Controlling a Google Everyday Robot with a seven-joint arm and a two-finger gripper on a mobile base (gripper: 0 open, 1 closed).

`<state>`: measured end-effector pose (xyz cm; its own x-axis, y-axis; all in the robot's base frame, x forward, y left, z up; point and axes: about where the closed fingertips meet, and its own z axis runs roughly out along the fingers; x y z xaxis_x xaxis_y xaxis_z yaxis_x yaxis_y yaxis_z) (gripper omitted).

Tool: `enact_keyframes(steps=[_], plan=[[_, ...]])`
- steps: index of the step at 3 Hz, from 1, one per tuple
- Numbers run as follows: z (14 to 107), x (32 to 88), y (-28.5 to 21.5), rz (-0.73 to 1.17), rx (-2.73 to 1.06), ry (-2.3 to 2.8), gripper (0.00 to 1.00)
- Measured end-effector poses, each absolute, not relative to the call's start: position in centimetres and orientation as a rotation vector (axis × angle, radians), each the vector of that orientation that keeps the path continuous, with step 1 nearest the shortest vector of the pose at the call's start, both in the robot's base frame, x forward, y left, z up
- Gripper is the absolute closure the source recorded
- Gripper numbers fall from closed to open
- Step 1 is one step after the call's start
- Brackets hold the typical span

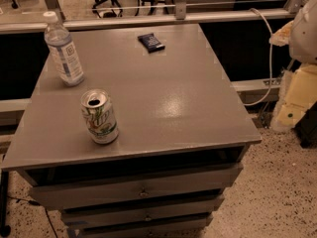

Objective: Pick blue plastic bottle

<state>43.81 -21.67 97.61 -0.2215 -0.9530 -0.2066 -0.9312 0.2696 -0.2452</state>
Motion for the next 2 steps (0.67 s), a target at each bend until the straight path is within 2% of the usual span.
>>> enact_keyframes(steps=[2], plan=[[97.3, 44.4, -20.1, -0.036, -1.722, 2.191, 0.0]])
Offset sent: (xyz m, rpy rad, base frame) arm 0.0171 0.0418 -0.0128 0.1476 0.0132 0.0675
